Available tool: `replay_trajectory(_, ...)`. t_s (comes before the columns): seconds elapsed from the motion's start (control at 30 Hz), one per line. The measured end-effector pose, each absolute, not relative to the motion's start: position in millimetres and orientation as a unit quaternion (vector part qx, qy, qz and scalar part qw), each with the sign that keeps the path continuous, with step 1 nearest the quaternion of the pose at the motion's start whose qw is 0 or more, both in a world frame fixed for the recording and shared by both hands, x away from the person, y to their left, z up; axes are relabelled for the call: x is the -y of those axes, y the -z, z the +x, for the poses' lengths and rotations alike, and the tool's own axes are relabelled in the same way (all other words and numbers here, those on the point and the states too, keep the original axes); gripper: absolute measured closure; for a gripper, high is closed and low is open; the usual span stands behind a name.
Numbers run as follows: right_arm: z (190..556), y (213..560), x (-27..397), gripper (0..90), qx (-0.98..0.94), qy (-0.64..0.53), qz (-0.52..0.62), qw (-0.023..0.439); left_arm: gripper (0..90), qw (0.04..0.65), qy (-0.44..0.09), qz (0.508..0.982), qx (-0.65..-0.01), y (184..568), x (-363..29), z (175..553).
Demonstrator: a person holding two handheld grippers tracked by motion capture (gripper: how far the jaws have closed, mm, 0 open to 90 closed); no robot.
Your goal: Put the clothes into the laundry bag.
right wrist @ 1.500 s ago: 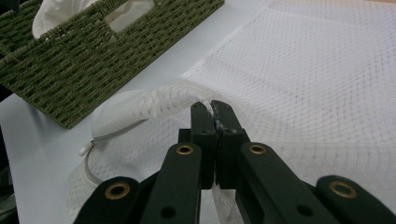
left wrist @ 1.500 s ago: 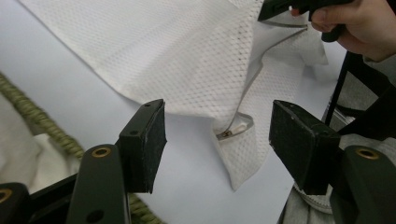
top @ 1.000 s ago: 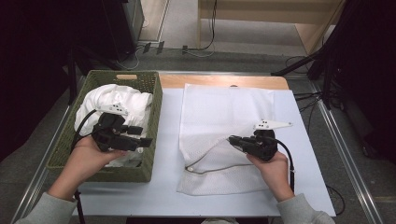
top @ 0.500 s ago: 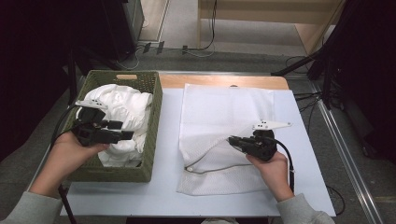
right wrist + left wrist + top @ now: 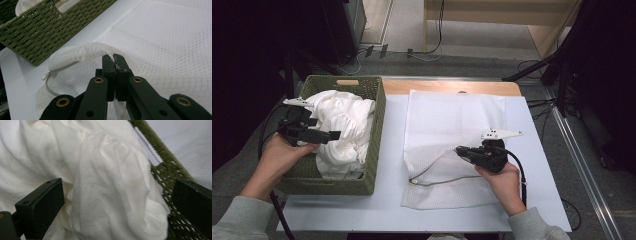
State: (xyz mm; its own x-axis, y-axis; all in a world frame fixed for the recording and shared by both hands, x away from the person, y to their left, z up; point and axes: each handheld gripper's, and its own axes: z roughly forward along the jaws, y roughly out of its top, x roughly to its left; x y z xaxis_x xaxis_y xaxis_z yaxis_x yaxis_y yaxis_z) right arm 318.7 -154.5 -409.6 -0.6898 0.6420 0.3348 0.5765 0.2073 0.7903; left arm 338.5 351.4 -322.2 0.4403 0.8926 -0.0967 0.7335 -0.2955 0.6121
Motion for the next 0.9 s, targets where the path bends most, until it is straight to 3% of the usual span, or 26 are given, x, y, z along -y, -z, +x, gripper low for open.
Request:
replay_trajectory(0.37,318.8,410.0,153.6,89.2,-0.779,-0.49,0.391,0.034,0.0,0.255,-0.097,0.786,-0.554,375.2,-342.3,368.9)
replay_trajectory(0.5,318.8,410.3,153.3,89.2,-0.78,-0.488,0.391,0.034,0.0,0.261,-0.074,0.798,-0.538,378.8,-334.7,375.3)
replay_trajectory(0.9,318.9,410.8,152.0,89.2,-0.781,-0.485,0.391,0.033,0.0,0.227,-0.116,0.79,-0.558,402.0,-347.2,394.3)
